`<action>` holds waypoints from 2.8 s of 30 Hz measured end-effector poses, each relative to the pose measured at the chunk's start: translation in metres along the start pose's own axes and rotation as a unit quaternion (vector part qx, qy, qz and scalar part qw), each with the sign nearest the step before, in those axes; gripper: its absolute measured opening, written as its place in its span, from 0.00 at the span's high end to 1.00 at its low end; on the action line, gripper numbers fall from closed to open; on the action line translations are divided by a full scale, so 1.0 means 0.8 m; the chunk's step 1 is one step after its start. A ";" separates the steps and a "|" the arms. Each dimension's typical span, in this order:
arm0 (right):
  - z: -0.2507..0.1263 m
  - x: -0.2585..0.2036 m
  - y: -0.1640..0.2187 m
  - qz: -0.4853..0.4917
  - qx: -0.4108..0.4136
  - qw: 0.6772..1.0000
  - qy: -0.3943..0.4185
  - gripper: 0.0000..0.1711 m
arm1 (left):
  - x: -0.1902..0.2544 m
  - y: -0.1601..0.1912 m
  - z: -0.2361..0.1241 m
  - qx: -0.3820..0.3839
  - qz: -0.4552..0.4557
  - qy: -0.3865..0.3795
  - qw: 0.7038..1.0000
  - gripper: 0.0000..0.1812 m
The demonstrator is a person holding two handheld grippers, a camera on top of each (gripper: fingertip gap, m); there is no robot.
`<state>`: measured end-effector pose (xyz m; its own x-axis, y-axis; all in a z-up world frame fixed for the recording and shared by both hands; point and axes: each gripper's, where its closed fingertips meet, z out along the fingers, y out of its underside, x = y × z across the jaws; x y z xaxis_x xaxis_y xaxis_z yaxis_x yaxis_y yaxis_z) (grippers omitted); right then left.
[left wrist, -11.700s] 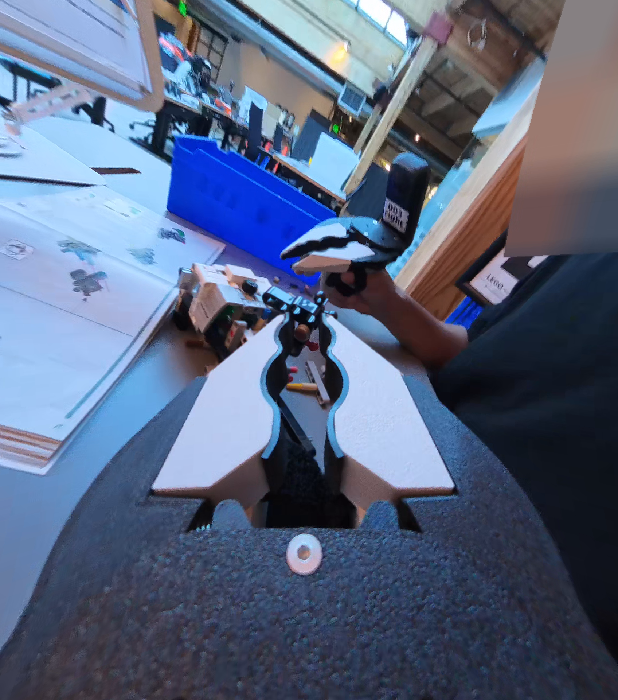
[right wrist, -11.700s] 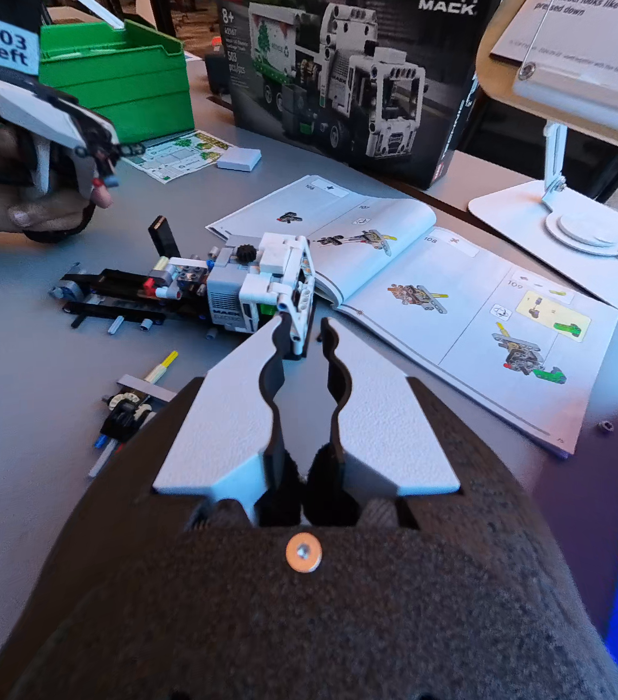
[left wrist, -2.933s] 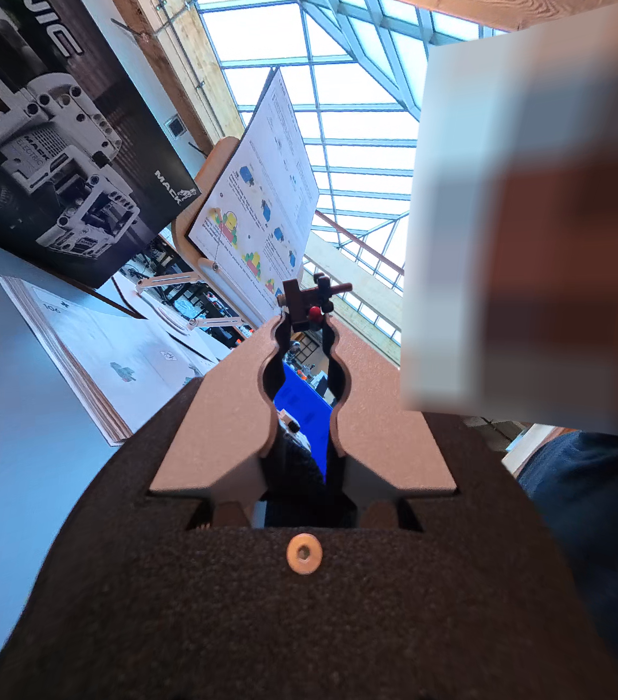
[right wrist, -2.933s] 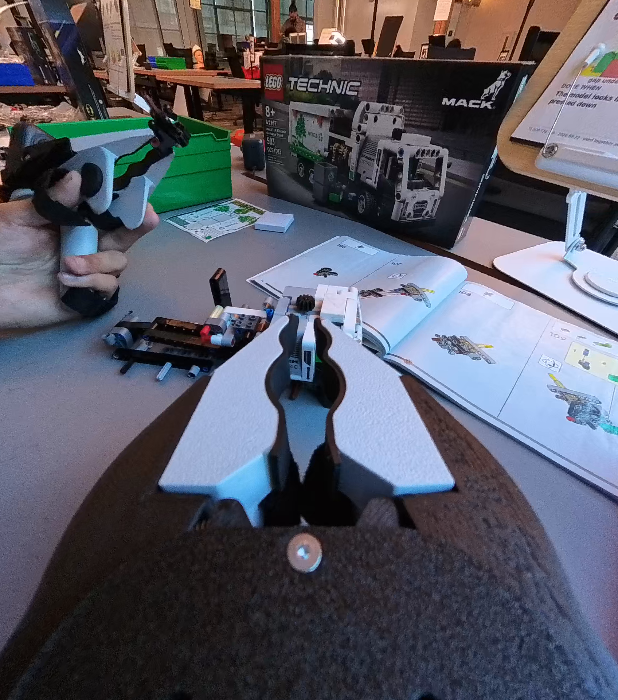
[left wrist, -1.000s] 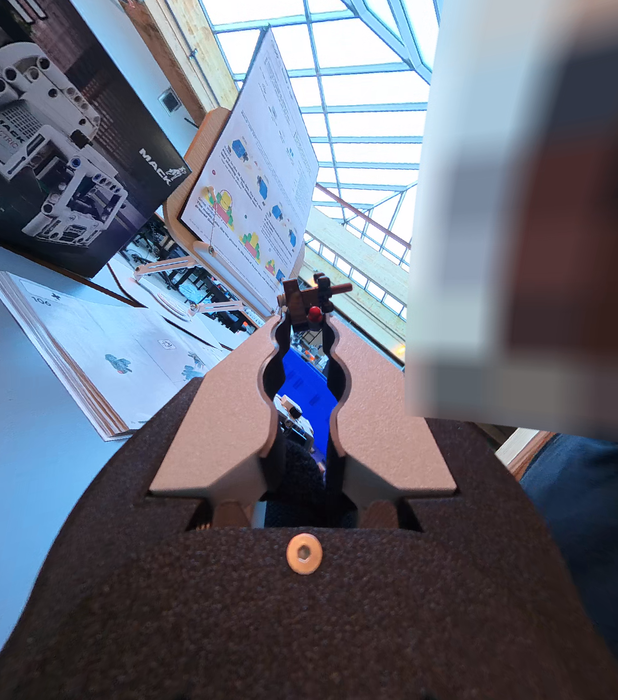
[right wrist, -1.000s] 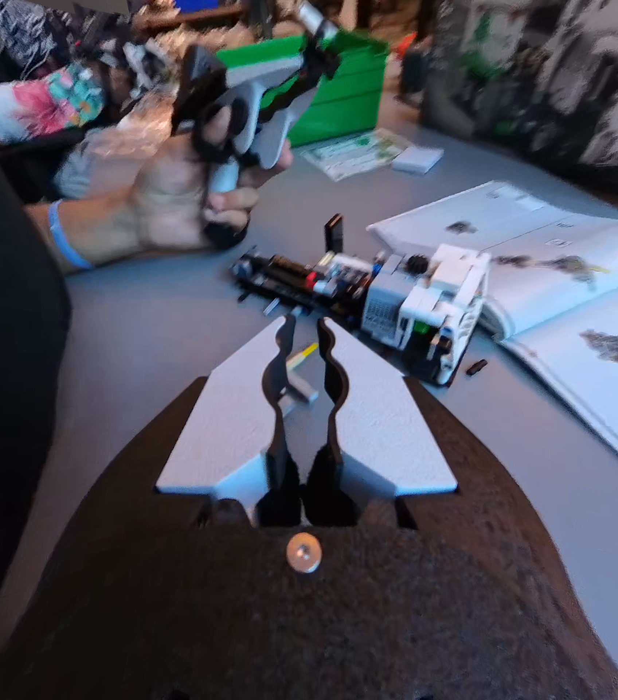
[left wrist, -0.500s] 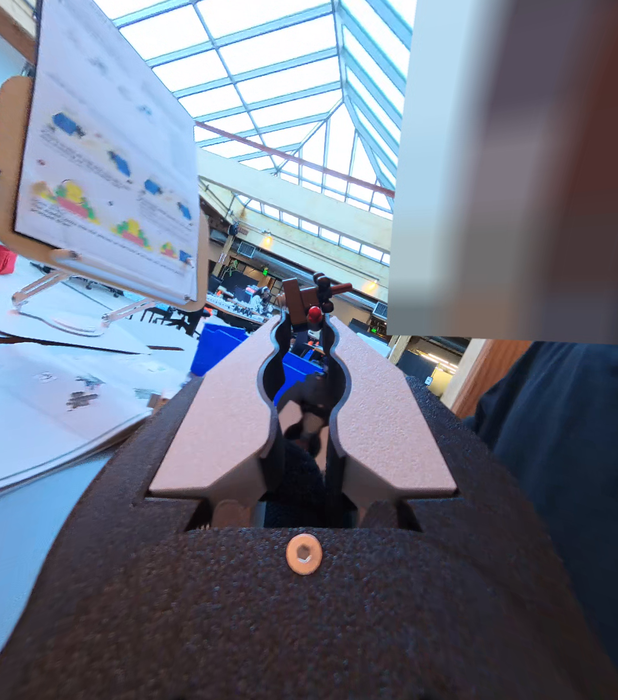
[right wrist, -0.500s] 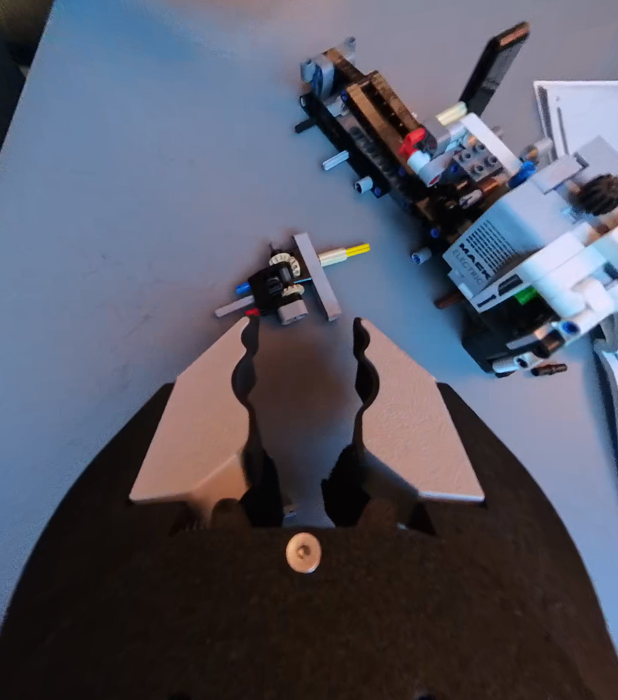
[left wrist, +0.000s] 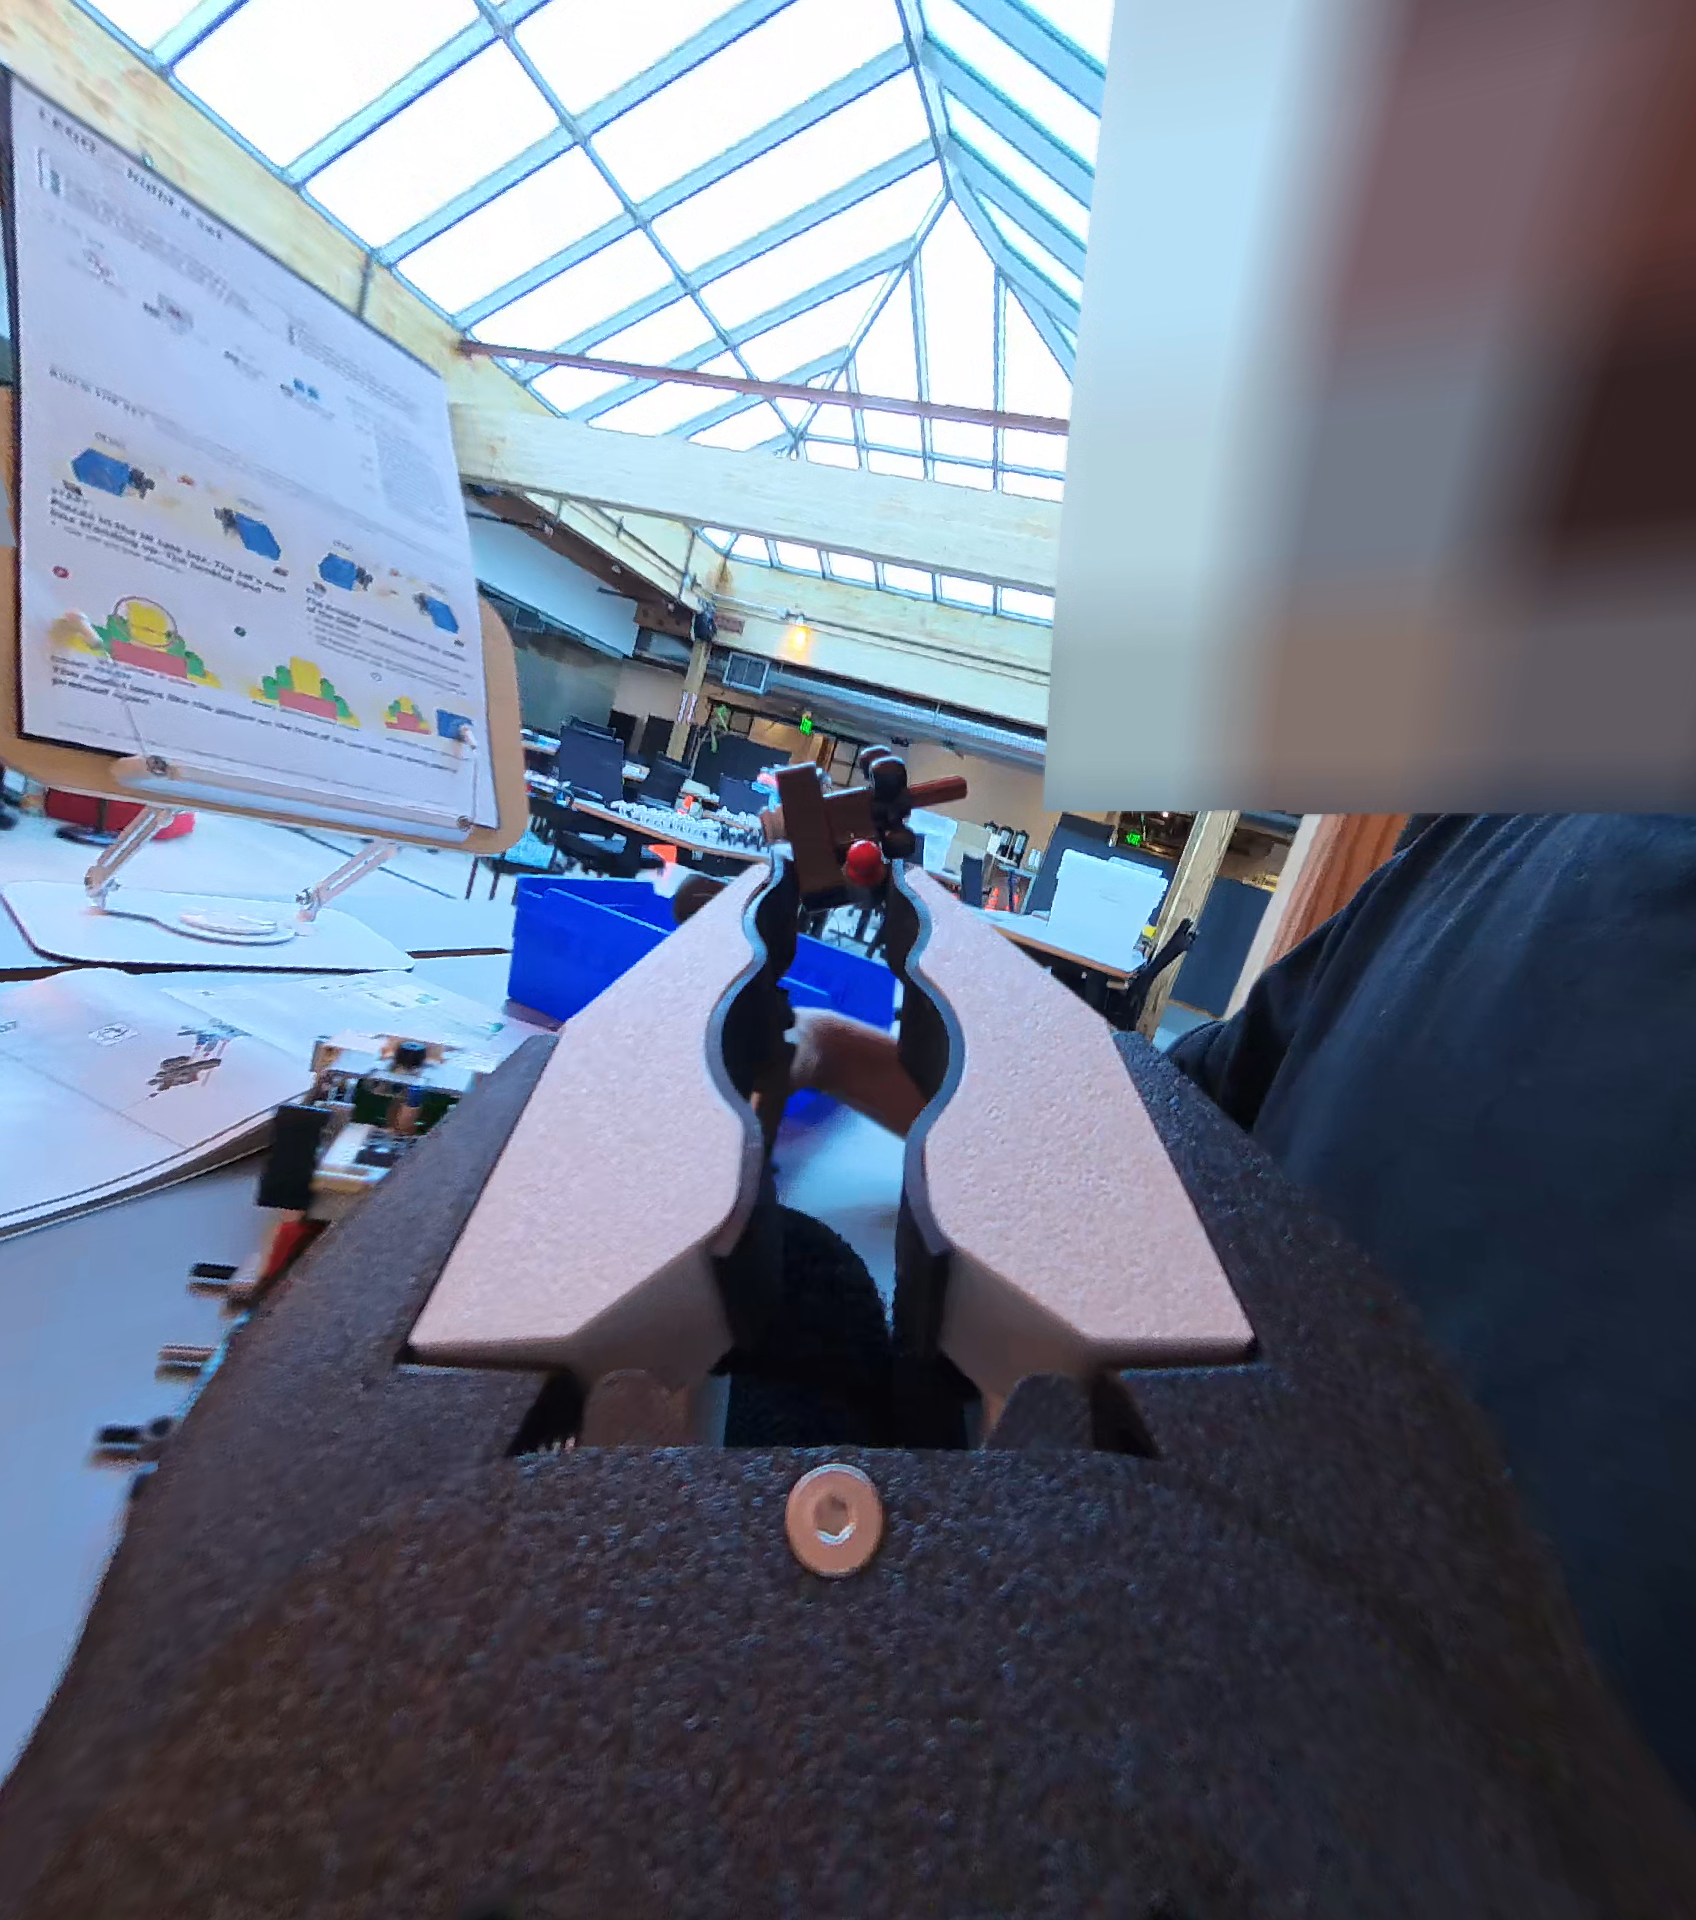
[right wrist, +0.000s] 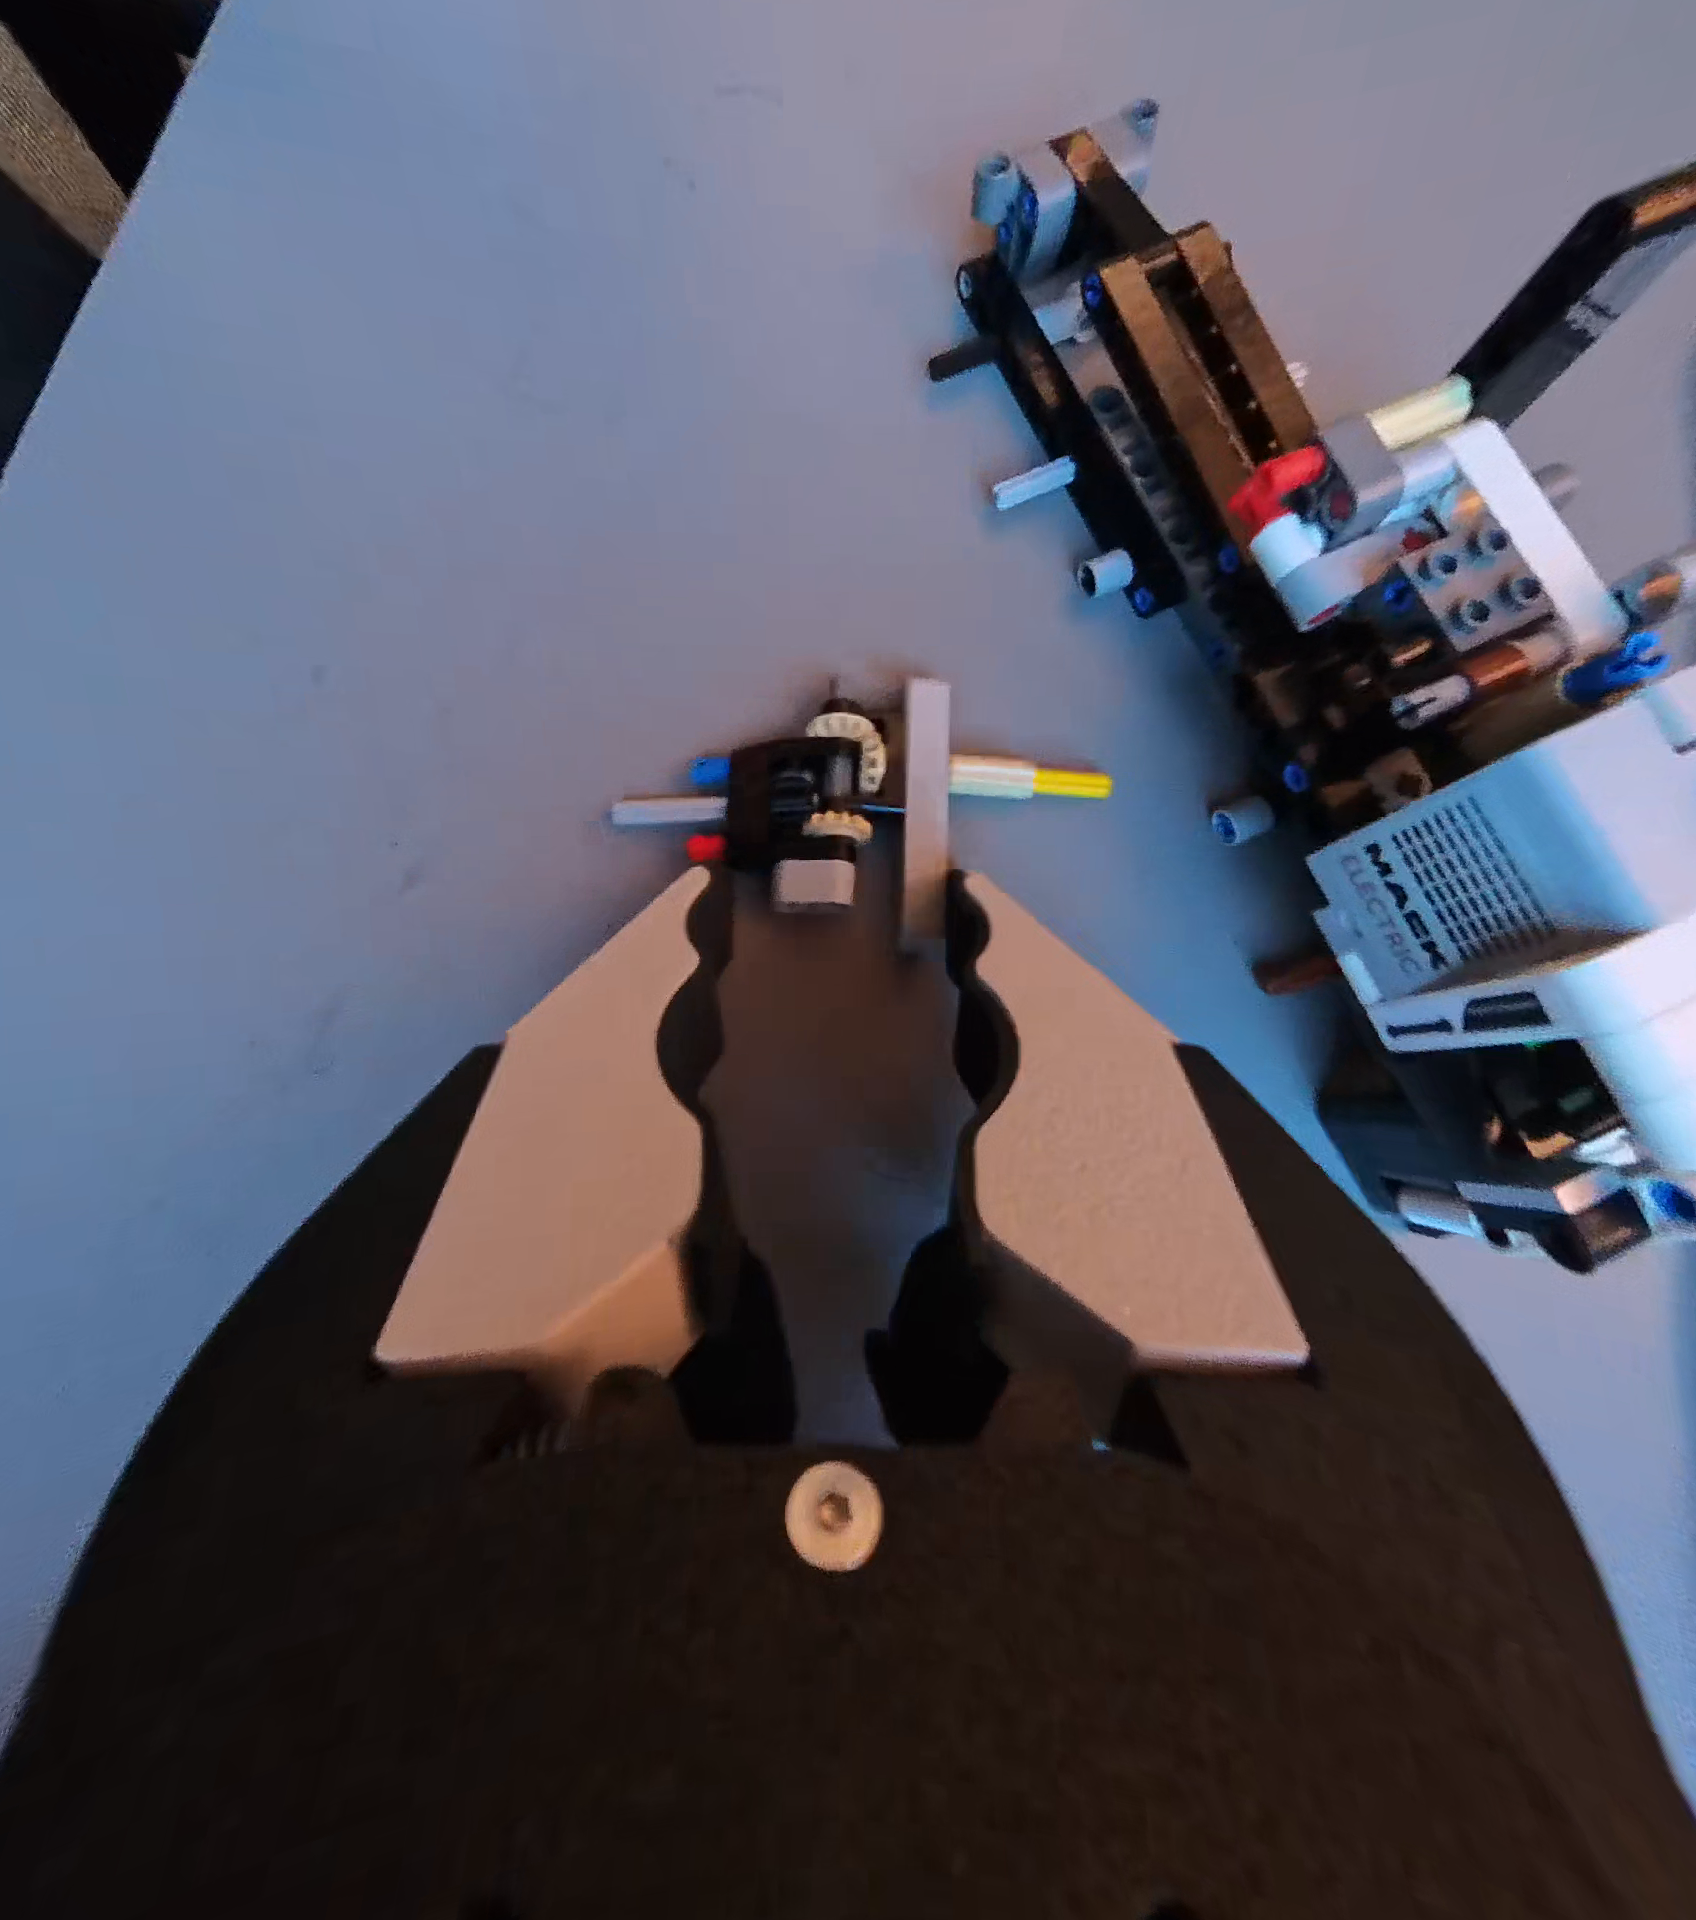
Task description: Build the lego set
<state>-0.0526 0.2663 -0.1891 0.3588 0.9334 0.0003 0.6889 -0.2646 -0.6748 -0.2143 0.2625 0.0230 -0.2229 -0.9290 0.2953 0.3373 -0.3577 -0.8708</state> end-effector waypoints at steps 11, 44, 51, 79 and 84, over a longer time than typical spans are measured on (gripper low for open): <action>-0.009 -0.018 -0.023 0.155 0.080 0.983 -0.057 0.86 | -0.007 0.048 -0.001 -0.076 0.052 -0.065 0.994 0.93; -0.062 -0.072 -0.161 0.143 0.310 0.927 -0.153 0.96 | -0.021 0.135 0.054 -0.135 -0.039 0.017 0.990 0.93; -0.039 -0.038 -0.130 0.208 0.223 0.950 -0.068 0.96 | -0.071 0.162 0.030 -0.250 0.115 -0.136 0.952 0.76; -0.036 -0.026 -0.059 0.070 0.118 0.990 0.016 0.81 | -0.113 0.173 -0.011 -0.370 0.309 -0.321 0.815 0.93; -0.008 -0.028 -0.014 0.054 0.009 0.998 -0.009 0.79 | -0.132 0.191 -0.047 -0.427 0.266 -0.325 0.801 0.93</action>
<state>-0.0641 0.2470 -0.1765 0.4201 0.9034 -0.0862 0.6354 -0.3606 -0.6828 -0.1739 0.3091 -0.1562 0.3618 -0.8807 -0.3059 -0.5843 0.0414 -0.8104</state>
